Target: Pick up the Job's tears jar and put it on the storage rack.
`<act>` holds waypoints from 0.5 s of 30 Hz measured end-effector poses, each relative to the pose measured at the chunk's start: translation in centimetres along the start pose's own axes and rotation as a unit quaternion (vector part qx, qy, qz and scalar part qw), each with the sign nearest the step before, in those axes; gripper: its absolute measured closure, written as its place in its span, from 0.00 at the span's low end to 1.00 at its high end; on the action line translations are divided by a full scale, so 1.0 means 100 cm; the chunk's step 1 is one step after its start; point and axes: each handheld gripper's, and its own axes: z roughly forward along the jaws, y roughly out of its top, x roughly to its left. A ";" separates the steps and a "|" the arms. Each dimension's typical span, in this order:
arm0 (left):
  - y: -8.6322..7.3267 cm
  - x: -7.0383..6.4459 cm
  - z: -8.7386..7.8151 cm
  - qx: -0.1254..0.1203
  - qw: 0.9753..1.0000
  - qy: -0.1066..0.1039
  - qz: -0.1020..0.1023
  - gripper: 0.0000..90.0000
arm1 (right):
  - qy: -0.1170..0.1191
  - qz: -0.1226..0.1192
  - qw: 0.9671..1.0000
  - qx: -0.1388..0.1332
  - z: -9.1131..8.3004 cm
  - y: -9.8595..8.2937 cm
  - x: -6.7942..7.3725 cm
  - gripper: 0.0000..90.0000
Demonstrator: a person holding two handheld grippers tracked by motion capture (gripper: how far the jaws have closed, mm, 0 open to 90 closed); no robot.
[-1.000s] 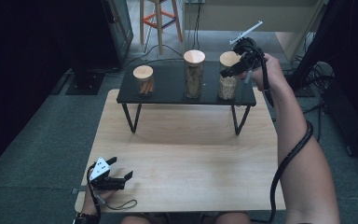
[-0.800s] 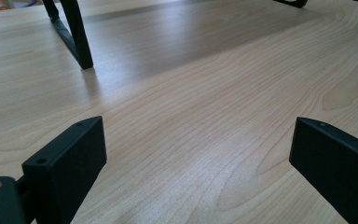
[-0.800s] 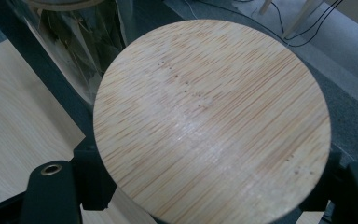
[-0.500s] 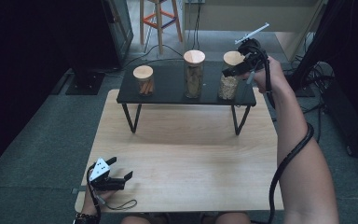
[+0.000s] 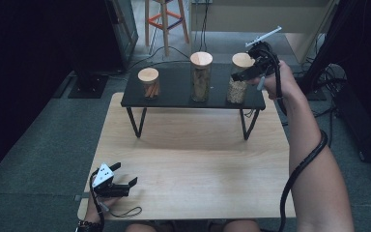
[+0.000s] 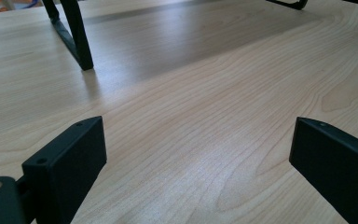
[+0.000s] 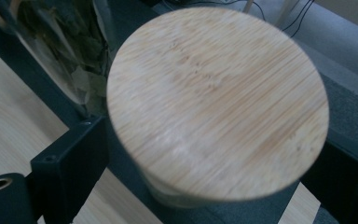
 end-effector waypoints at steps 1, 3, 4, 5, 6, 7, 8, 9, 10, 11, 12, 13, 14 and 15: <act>0.000 0.000 0.000 0.000 1.000 0.000 -0.002 0.04 | -0.001 -0.001 1.000 0.001 -0.001 -0.001 0.000 0.06; 0.000 0.001 0.000 0.000 1.000 -0.001 -0.002 0.04 | 0.001 -0.002 1.000 -0.001 -0.003 -0.005 0.001 0.05; 0.000 0.001 0.000 0.000 1.000 -0.001 -0.002 0.04 | 0.003 -0.002 1.000 -0.003 -0.005 -0.008 0.001 0.04; 0.000 0.000 0.000 -0.001 1.000 0.000 -0.002 0.04 | 0.000 -0.001 1.000 -0.003 -0.006 -0.010 0.003 0.04; 0.000 0.000 0.000 0.000 1.000 0.000 -0.002 0.04 | -0.001 -0.001 1.000 -0.004 -0.008 -0.013 0.004 0.04; 0.000 0.000 0.000 0.000 1.000 0.000 -0.001 0.04 | 0.001 0.000 1.000 -0.004 -0.010 -0.015 0.006 0.04; 0.000 0.000 0.000 -0.001 1.000 0.000 0.000 0.04 | -0.001 0.000 1.000 -0.004 -0.012 -0.017 0.008 0.04; 0.000 0.000 0.000 -0.001 1.000 0.000 -0.001 0.04 | -0.003 0.001 1.000 -0.005 -0.014 -0.019 0.010 0.04; 0.000 0.000 0.000 -0.001 1.000 0.000 -0.001 0.04 | -0.003 0.000 1.000 -0.006 -0.016 -0.021 0.012 0.04; 0.000 0.000 0.000 -0.002 1.000 0.000 -0.001 0.04 | -0.002 0.000 1.000 -0.008 -0.019 -0.024 0.014 0.04; -0.001 0.000 0.000 -0.002 1.000 -0.001 0.000 0.04 | -0.004 0.000 1.000 -0.008 -0.022 -0.026 0.016 0.04; -0.001 0.000 0.000 -0.002 1.000 -0.001 0.000 0.04 | -0.004 0.000 1.000 -0.008 -0.022 -0.026 0.016 0.04; -0.001 0.000 0.000 -0.002 1.000 -0.001 0.000 0.04 | -0.006 0.000 1.000 -0.010 -0.028 -0.031 0.021 0.04; -0.001 0.000 0.000 -0.002 1.000 -0.001 0.000 0.04 | -0.006 0.000 1.000 -0.011 -0.029 -0.032 0.022 0.04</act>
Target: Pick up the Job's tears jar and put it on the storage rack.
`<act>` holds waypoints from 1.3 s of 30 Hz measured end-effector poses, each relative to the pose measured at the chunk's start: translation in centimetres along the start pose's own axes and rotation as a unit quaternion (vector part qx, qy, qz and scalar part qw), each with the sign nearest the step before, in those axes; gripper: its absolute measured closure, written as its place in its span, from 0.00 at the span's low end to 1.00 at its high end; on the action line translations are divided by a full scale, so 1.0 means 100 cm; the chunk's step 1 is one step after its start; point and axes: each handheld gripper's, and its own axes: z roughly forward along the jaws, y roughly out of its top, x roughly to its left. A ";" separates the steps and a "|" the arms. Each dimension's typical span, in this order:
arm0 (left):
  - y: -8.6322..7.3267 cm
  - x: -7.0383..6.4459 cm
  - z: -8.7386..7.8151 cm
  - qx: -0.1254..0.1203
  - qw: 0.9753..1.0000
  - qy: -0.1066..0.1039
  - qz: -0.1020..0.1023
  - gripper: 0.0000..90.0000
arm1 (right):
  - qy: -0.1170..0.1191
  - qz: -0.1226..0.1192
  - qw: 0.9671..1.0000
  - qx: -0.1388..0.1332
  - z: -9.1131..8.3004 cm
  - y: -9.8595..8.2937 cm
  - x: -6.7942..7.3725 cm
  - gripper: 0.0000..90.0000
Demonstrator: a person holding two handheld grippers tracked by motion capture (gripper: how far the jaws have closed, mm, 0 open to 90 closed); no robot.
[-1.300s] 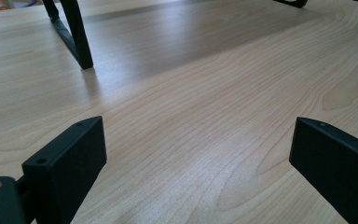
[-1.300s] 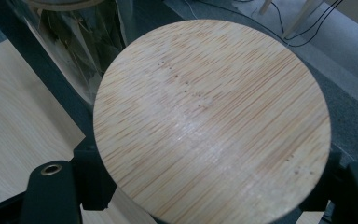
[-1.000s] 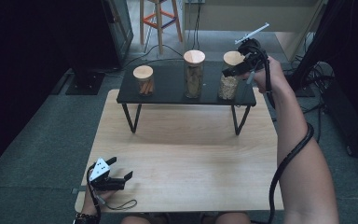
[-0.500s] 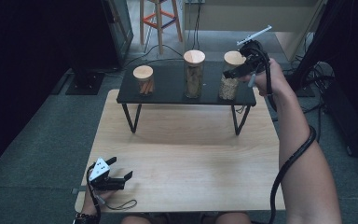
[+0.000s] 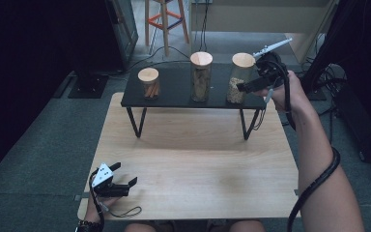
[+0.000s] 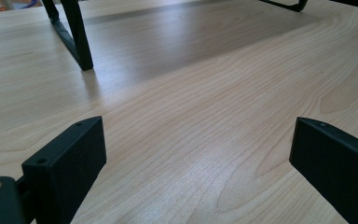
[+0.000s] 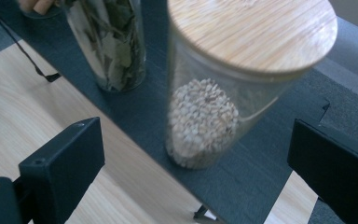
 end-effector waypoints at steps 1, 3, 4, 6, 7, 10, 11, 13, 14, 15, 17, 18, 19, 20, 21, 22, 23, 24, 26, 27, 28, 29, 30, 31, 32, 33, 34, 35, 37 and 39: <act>0.000 0.000 0.000 0.000 1.000 0.000 0.001 0.04 | 0.000 -0.001 1.000 0.000 -0.001 -0.001 0.001 0.04; 0.000 0.000 0.000 0.000 1.000 0.000 0.000 0.04 | -0.002 -0.005 1.000 -0.001 -0.003 -0.005 0.006 0.04; 0.000 0.000 0.000 0.000 1.000 0.000 -0.001 0.04 | 0.000 -0.009 1.000 -0.001 -0.004 -0.008 0.007 0.04; 0.000 0.000 0.000 0.000 1.000 0.000 -0.002 0.04 | 0.001 -0.011 1.000 -0.002 -0.004 -0.010 0.008 0.04; 0.000 0.000 0.000 0.000 1.000 0.000 -0.002 0.04 | 0.001 -0.012 1.000 -0.002 -0.004 -0.012 0.009 0.04; 0.000 0.000 0.000 0.001 1.000 0.002 -0.002 0.04 | 0.000 -0.014 1.000 -0.004 -0.004 -0.018 0.010 0.04; 0.000 0.000 0.000 0.000 1.000 0.003 -0.003 0.04 | 0.001 -0.013 1.000 -0.005 -0.004 -0.020 0.008 0.04; 0.001 0.000 0.000 0.001 1.000 0.003 -0.004 0.04 | -0.002 -0.015 1.000 -0.005 -0.004 -0.022 0.008 0.04; 0.001 0.000 0.000 0.001 1.000 0.004 -0.004 0.04 | -0.002 -0.015 1.000 -0.007 -0.004 -0.023 0.008 0.04; 0.000 0.000 0.000 0.000 1.000 0.003 -0.003 0.04 | -0.003 -0.015 1.000 -0.008 -0.005 -0.024 0.009 0.04; 0.000 0.000 0.000 -0.001 1.000 0.003 -0.005 0.04 | -0.004 -0.016 1.000 -0.010 -0.007 -0.027 0.011 0.04; 0.000 0.000 0.000 -0.001 1.000 0.003 -0.005 0.04 | -0.004 -0.016 1.000 -0.010 -0.007 -0.027 0.011 0.04; -0.001 0.000 0.000 -0.002 1.000 0.003 -0.006 0.04 | -0.004 -0.020 1.000 -0.012 -0.009 -0.030 0.013 0.04; -0.001 0.000 0.000 -0.002 1.000 0.004 -0.006 0.04 | -0.004 -0.022 1.000 -0.013 -0.010 -0.031 0.014 0.04; 0.000 0.000 0.000 -0.001 1.000 0.004 -0.005 0.04 | -0.005 -0.024 1.000 -0.012 -0.010 -0.032 0.016 0.04; 0.000 0.000 0.000 0.000 1.000 0.003 -0.004 0.04 | -0.005 -0.025 1.000 -0.013 -0.011 -0.034 0.017 0.04; 0.000 0.000 0.000 0.000 1.000 0.003 -0.003 0.04 | -0.005 -0.027 1.000 -0.013 -0.011 -0.035 0.018 0.04; 0.000 0.000 0.000 0.000 1.000 0.003 -0.003 0.04 | -0.006 -0.028 0.999 -0.015 -0.012 -0.037 0.020 0.04; 0.000 0.000 0.000 0.000 1.000 0.003 -0.003 0.04 | -0.006 -0.030 0.999 -0.017 -0.012 -0.039 0.021 0.04; 0.000 0.000 0.000 0.000 1.000 0.003 -0.004 0.04 | -0.006 -0.032 0.999 -0.017 -0.012 -0.041 0.023 0.04; 0.000 0.000 0.000 0.000 1.000 0.003 -0.004 0.04 | -0.006 -0.033 0.999 -0.017 -0.013 -0.043 0.024 0.04; 0.000 0.000 0.000 0.000 1.000 0.003 -0.003 0.04 | -0.006 -0.035 0.999 -0.016 -0.013 -0.044 0.025 0.04; 0.000 0.000 0.000 0.000 1.000 0.003 -0.003 0.04 | -0.006 -0.035 0.999 -0.016 -0.013 -0.044 0.025 0.04; 0.000 0.000 0.000 0.000 1.000 0.003 -0.003 0.04 | -0.008 -0.037 0.999 -0.016 -0.014 -0.046 0.026 0.04; 0.000 0.000 0.000 0.000 1.000 0.003 -0.003 0.04 | -0.009 -0.035 0.999 -0.016 -0.014 -0.047 0.026 0.04; 0.000 0.000 0.000 0.000 1.000 0.004 -0.004 0.04 | -0.010 -0.036 0.999 -0.017 -0.015 -0.049 0.026 0.04; 0.000 0.000 0.000 0.000 1.000 0.004 -0.004 0.04 | -0.010 -0.036 0.999 -0.017 -0.015 -0.049 0.026 0.04; 0.000 -0.001 0.000 0.000 1.000 0.004 -0.004 0.04 | -0.010 -0.036 0.999 -0.019 -0.017 -0.052 0.027 0.04; 0.000 -0.001 0.000 0.000 1.000 0.004 -0.003 0.04 | -0.011 -0.037 0.999 -0.021 -0.019 -0.055 0.027 0.04; 0.000 -0.001 0.000 0.000 1.000 0.004 -0.003 0.04 | -0.009 -0.037 0.999 -0.022 -0.020 -0.059 0.027 0.05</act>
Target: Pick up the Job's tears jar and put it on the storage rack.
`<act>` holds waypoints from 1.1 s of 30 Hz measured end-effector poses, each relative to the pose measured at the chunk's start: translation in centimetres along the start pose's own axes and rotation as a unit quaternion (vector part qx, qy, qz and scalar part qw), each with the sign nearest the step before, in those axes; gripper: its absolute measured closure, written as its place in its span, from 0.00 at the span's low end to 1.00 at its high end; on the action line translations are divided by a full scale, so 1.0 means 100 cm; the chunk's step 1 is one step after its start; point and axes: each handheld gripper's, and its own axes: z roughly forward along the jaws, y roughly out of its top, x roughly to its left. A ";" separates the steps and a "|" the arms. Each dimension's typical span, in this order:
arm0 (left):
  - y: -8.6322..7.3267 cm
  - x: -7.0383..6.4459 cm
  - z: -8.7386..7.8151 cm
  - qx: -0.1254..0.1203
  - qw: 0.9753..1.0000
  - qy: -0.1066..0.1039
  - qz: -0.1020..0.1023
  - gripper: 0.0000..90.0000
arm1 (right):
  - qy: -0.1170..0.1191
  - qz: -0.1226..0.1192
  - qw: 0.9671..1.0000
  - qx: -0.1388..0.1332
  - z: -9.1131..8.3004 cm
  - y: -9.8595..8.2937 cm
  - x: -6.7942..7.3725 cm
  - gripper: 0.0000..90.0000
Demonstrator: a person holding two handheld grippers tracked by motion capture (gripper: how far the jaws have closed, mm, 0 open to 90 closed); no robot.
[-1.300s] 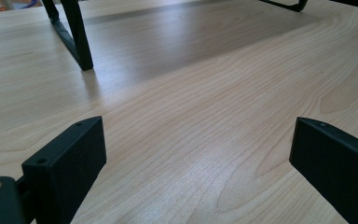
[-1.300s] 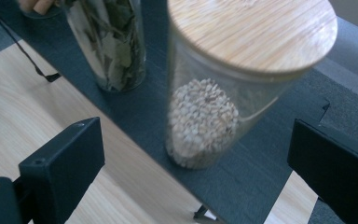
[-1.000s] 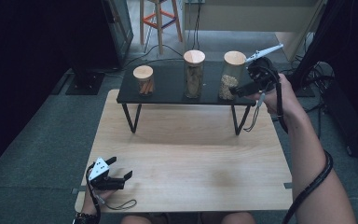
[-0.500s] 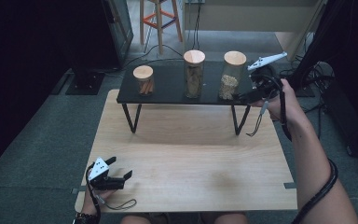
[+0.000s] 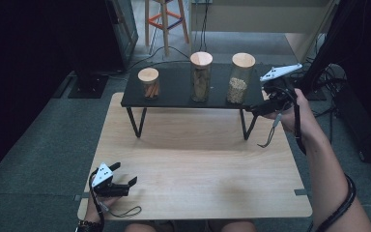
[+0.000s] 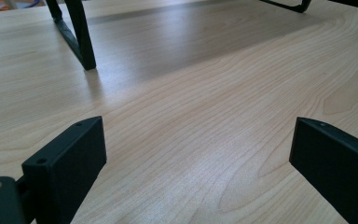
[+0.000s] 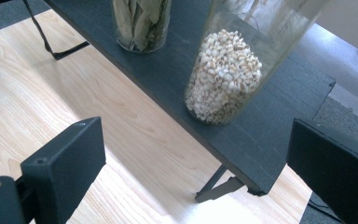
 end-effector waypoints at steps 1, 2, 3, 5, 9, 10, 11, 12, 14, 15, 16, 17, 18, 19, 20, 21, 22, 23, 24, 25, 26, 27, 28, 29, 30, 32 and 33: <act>0.000 0.000 0.000 0.000 1.000 0.000 0.000 0.04 | 0.000 -0.001 1.000 -0.001 -0.001 -0.002 0.000 0.04; 0.000 0.000 0.000 0.000 1.000 0.000 0.000 0.04 | 0.000 0.000 1.000 -0.002 -0.001 -0.004 0.000 0.04; 0.000 0.000 0.000 0.000 1.000 0.000 0.000 0.04 | -0.001 0.000 1.000 -0.002 -0.002 -0.007 0.001 0.04; 0.000 0.000 0.000 0.000 1.000 0.001 -0.001 0.04 | -0.004 0.000 1.000 -0.002 -0.003 -0.011 0.002 0.04; -0.001 -0.001 0.000 -0.001 1.000 0.001 -0.001 0.04 | -0.006 0.003 1.000 -0.003 -0.006 -0.021 0.003 0.05; 0.000 -0.001 0.000 0.000 1.000 0.001 0.000 0.04 | -0.007 0.002 1.000 -0.003 -0.006 -0.024 0.003 0.05; 0.000 -0.001 0.000 0.000 1.000 0.001 0.000 0.04 | -0.009 0.003 1.000 -0.003 -0.007 -0.026 0.004 0.05; 0.000 -0.001 0.000 0.000 1.000 0.001 0.000 0.04 | -0.010 0.005 1.000 -0.002 -0.007 -0.029 0.004 0.05; 0.000 -0.001 0.000 0.000 1.000 0.001 0.000 0.04 | -0.010 0.006 1.000 -0.004 -0.009 -0.034 0.004 0.05; 0.000 -0.001 0.000 0.001 1.000 0.001 0.001 0.04 | -0.011 0.006 1.000 -0.005 -0.010 -0.037 0.004 0.05; 0.000 -0.001 0.000 0.001 1.000 0.001 0.001 0.04 | -0.012 0.005 1.000 -0.005 -0.010 -0.039 0.005 0.05; 0.000 -0.001 0.000 0.001 1.000 0.001 0.000 0.04 | -0.013 0.005 1.000 -0.005 -0.011 -0.041 0.006 0.05; 0.000 -0.001 0.000 0.002 1.000 0.001 0.001 0.04 | -0.013 0.005 1.000 -0.005 -0.011 -0.043 0.006 0.05; 0.000 -0.001 0.000 0.002 1.000 0.001 0.001 0.04 | -0.013 0.004 1.000 -0.006 -0.011 -0.045 0.006 0.05; 0.000 -0.002 0.000 0.002 1.000 0.002 0.001 0.04 | -0.012 0.005 1.000 -0.005 -0.012 -0.047 0.006 0.05; 0.001 -0.001 -0.001 0.003 1.000 0.001 0.002 0.04 | -0.012 0.004 1.000 -0.007 -0.012 -0.049 0.007 0.05; 0.001 -0.002 -0.001 0.003 1.000 0.002 0.002 0.04 | -0.012 0.004 1.000 -0.006 -0.012 -0.051 0.008 0.05; 0.001 -0.002 -0.001 0.003 1.000 0.002 0.002 0.04 | -0.012 0.003 1.000 -0.007 -0.012 -0.052 0.008 0.05; 0.001 -0.002 -0.001 0.003 1.000 0.002 0.003 0.04 | -0.012 0.002 1.000 -0.007 -0.012 -0.055 0.009 0.05; 0.000 -0.002 0.000 0.002 1.000 0.002 0.002 0.04 | -0.012 0.002 1.000 -0.006 -0.011 -0.056 0.010 0.05; 0.000 -0.002 0.000 0.002 1.000 0.002 0.002 0.04 | -0.011 0.000 1.000 -0.007 -0.011 -0.059 0.010 0.05; 0.000 -0.002 0.000 0.002 1.000 0.002 0.002 0.04 | -0.013 0.000 1.000 -0.007 -0.011 -0.061 0.011 0.05; 0.000 -0.002 0.000 0.002 1.000 0.002 0.002 0.04 | -0.013 0.001 1.000 -0.008 -0.011 -0.063 0.011 0.05; 0.000 -0.002 0.000 0.003 1.000 0.003 0.003 0.04 | -0.012 0.001 1.000 -0.007 -0.010 -0.065 0.011 0.05; 0.000 -0.003 0.000 0.003 1.000 0.003 0.003 0.04 | -0.012 -0.003 1.000 -0.008 -0.010 -0.067 0.011 0.05; 0.001 -0.003 0.000 0.003 1.000 0.003 0.004 0.04 | -0.013 -0.002 1.000 -0.010 -0.011 -0.071 0.012 0.05; 0.000 -0.003 0.000 0.003 1.000 0.003 0.003 0.04 | -0.013 -0.002 1.000 -0.012 -0.012 -0.074 0.012 0.05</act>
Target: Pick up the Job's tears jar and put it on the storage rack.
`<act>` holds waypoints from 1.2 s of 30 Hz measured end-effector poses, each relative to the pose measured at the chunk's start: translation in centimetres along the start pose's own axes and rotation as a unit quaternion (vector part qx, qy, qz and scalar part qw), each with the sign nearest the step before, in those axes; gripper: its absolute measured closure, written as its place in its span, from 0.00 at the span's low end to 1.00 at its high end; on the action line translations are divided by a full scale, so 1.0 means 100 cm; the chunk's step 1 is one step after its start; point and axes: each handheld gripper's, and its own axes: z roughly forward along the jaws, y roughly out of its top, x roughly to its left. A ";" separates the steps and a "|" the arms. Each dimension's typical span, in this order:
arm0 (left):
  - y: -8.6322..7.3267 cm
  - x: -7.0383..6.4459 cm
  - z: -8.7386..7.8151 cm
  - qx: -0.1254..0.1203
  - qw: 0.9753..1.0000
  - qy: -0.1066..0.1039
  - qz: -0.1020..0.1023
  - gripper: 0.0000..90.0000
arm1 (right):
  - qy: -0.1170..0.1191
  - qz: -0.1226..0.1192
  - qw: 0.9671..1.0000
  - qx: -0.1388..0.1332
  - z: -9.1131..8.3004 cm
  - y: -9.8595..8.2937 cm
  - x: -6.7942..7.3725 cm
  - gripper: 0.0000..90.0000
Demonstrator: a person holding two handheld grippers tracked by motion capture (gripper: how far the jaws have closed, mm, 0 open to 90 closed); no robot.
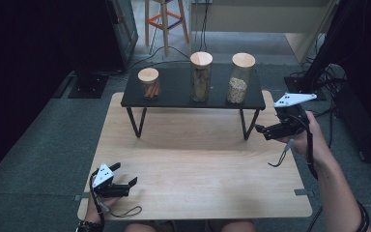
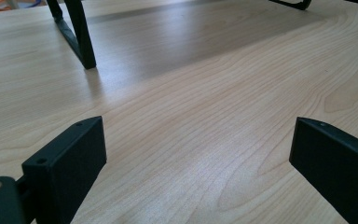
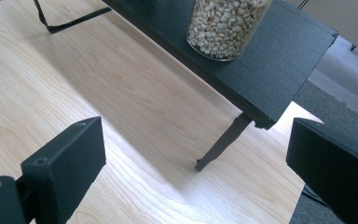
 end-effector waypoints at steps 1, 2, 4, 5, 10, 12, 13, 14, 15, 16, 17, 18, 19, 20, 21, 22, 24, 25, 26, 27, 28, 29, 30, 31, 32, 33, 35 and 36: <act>0.000 0.000 0.000 0.000 1.000 0.000 0.000 0.04 | -0.001 -0.001 1.000 -0.001 0.000 -0.002 0.000 0.05; 0.000 0.000 0.000 0.000 1.000 0.001 0.000 0.04 | -0.002 0.000 1.000 -0.002 -0.001 -0.004 0.001 0.05; 0.000 -0.001 0.000 0.001 1.000 0.001 0.001 0.04 | -0.003 -0.001 1.000 -0.003 0.000 -0.008 0.002 0.05; 0.000 -0.001 0.000 0.001 1.000 0.001 0.001 0.04 | -0.002 0.000 1.000 -0.002 0.000 -0.010 0.002 0.05; 0.001 -0.001 0.000 0.002 1.000 0.002 0.002 0.04 | -0.004 0.000 1.000 -0.003 0.001 -0.019 0.003 0.05; 0.001 -0.001 0.000 0.002 1.000 0.002 0.002 0.04 | -0.004 0.001 1.000 -0.005 0.000 -0.024 0.003 0.05; 0.001 -0.001 0.000 0.002 1.000 0.002 0.002 0.04 | -0.004 0.001 1.000 -0.005 0.000 -0.024 0.003 0.05; 0.001 -0.001 0.000 0.002 1.000 0.002 0.002 0.04 | -0.006 0.000 1.000 -0.005 0.001 -0.027 0.004 0.05; 0.001 -0.001 0.000 0.002 1.000 0.002 0.002 0.04 | -0.005 0.000 1.000 -0.006 0.001 -0.029 0.005 0.05; 0.001 -0.001 0.000 0.002 1.000 0.002 0.002 0.04 | -0.005 0.000 1.000 -0.007 0.001 -0.031 0.005 0.05; 0.001 -0.001 0.000 0.002 1.000 0.002 0.002 0.04 | -0.006 0.000 1.000 -0.007 0.002 -0.033 0.006 0.05; 0.001 -0.002 0.000 0.003 1.000 0.002 0.003 0.04 | -0.005 0.001 1.000 -0.008 0.002 -0.036 0.006 0.05; 0.001 -0.002 0.000 0.002 1.000 0.003 0.002 0.04 | -0.005 0.002 1.000 -0.009 0.002 -0.038 0.007 0.05; 0.001 -0.002 0.001 0.002 1.000 0.003 0.002 0.04 | -0.005 0.002 1.000 -0.009 0.003 -0.040 0.007 0.05; 0.001 -0.002 0.001 0.003 1.000 0.003 0.002 0.04 | -0.004 0.003 1.000 -0.010 0.004 -0.042 0.007 0.05; 0.001 -0.002 0.001 0.003 1.000 0.003 0.002 0.04 | -0.003 0.004 1.000 -0.010 0.004 -0.044 0.007 0.05; 0.001 -0.002 0.001 0.003 1.000 0.003 0.002 0.04 | -0.002 0.003 1.000 -0.008 0.006 -0.047 0.008 0.05; 0.001 -0.002 0.001 0.002 1.000 0.003 0.002 0.04 | -0.001 0.004 1.000 -0.008 0.007 -0.049 0.008 0.05; 0.001 -0.002 0.001 0.003 1.000 0.003 0.003 0.04 | 0.000 0.005 1.000 -0.008 0.007 -0.051 0.008 0.05; 0.001 -0.002 0.001 0.004 1.000 0.003 0.003 0.04 | 0.000 0.005 1.000 -0.010 0.008 -0.052 0.008 0.05; 0.001 -0.002 0.001 0.004 1.000 0.004 0.004 0.04 | -0.001 0.006 1.000 -0.010 0.008 -0.054 0.009 0.05; 0.001 -0.002 0.001 0.005 1.000 0.004 0.003 0.04 | -0.001 0.006 1.000 -0.011 0.008 -0.055 0.009 0.05; 0.001 -0.002 0.001 0.005 1.000 0.004 0.003 0.04 | -0.001 0.007 1.000 -0.011 0.009 -0.057 0.009 0.05; 0.001 -0.002 0.001 0.005 1.000 0.004 0.004 0.04 | -0.002 0.006 1.000 -0.012 0.009 -0.059 0.010 0.05; 0.002 -0.002 0.001 0.005 1.000 0.004 0.004 0.04 | -0.002 0.006 1.000 -0.012 0.010 -0.061 0.010 0.05; 0.002 -0.002 0.001 0.006 1.000 0.004 0.003 0.04 | -0.003 0.005 1.000 -0.012 0.010 -0.062 0.011 0.05; 0.002 -0.002 0.001 0.006 1.000 0.004 0.003 0.04 | -0.005 0.003 1.000 -0.013 0.012 -0.066 0.012 0.05; 0.002 -0.002 0.001 0.006 1.000 0.004 0.003 0.04 | -0.008 -0.001 1.000 -0.012 0.012 -0.068 0.014 0.05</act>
